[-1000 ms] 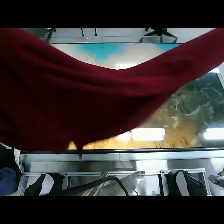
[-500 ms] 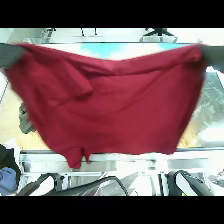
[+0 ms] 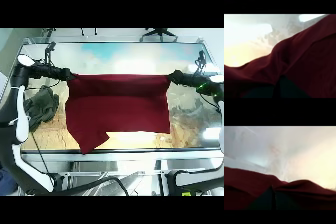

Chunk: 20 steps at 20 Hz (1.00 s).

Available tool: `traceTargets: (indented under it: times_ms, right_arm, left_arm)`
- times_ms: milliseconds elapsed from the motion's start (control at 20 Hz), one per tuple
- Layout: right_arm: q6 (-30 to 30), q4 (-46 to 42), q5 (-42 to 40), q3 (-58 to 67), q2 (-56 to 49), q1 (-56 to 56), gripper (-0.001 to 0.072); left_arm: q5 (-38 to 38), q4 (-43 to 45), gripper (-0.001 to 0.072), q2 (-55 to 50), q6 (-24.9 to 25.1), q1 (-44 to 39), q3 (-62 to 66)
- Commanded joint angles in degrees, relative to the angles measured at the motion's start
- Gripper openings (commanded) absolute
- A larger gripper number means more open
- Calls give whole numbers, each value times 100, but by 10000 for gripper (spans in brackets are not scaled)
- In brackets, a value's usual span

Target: Fold the shirts.

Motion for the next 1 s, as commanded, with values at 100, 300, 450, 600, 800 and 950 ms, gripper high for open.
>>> traceTargets:
  times_ms: [100,300,450,600,800,950]
  right_arm:
    - [127,-476,415,522,-796,-273,21]
    - [365,-1690,461,520,-826,-212,21]
    - [450,-2074,566,520,-981,-168,21]
    - [678,-2500,660,520,-1228,-70,21]
    - [706,-2662,621,520,-1296,70,21]
    - [743,-2658,612,525,-1276,120,150]
  left_arm:
    - [-605,894,17,-684,-448,-20,442]
    - [-616,1716,17,-621,-649,-236,-92]
    - [-260,1884,17,-621,-697,-415,-249]
    - [-133,2317,17,-638,-868,-568,-245]
    - [-131,2664,17,-638,-916,-734,-245]
    - [-216,2610,21,-627,-997,-743,-243]
